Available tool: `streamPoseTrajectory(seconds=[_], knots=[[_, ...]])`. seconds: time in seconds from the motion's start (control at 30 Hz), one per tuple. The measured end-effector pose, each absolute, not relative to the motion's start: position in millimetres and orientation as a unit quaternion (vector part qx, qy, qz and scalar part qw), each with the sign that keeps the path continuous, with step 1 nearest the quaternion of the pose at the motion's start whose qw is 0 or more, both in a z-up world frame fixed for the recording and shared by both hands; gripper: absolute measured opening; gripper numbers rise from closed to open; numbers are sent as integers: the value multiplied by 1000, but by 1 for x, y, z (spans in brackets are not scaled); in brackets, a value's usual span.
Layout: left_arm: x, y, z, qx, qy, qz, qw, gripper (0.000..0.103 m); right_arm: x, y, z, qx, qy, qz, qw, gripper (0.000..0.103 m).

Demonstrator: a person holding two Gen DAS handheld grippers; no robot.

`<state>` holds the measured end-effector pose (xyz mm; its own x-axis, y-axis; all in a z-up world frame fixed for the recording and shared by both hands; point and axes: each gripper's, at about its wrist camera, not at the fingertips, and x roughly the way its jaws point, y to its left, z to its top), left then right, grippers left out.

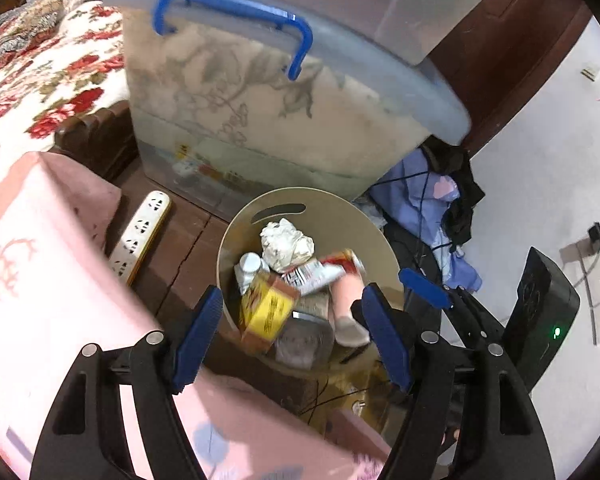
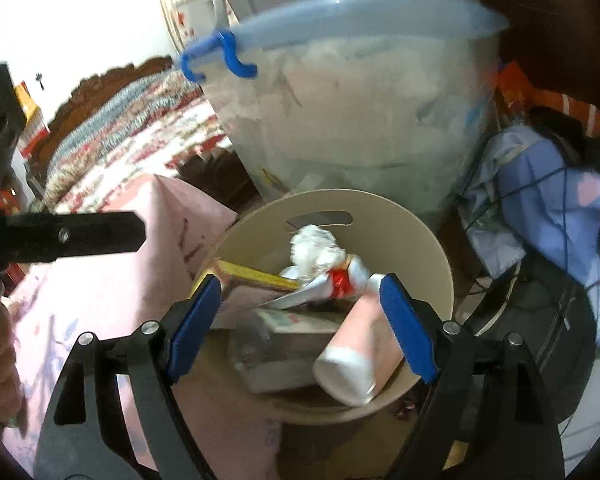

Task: Collect trash
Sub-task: 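Move both open tools back over the bed toward the green can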

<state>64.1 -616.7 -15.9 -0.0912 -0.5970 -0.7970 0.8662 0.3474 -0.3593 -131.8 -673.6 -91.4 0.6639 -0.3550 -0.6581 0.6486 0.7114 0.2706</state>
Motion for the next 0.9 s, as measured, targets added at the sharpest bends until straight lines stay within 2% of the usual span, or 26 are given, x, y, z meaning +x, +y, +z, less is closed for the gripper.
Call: streamPoseTrajectory(seconds=[0.3, 0.47, 0.9], knots=[[18, -508, 10, 178, 391, -523, 736, 71, -159, -595, -75, 285, 240, -274, 887, 82], [13, -450, 20, 180, 369, -498, 764, 72, -166, -548, -69, 302, 221, -265, 889, 82], [2, -323, 48, 197, 291, -439, 827, 86, -179, -453, -6, 321, 154, -240, 903, 92]])
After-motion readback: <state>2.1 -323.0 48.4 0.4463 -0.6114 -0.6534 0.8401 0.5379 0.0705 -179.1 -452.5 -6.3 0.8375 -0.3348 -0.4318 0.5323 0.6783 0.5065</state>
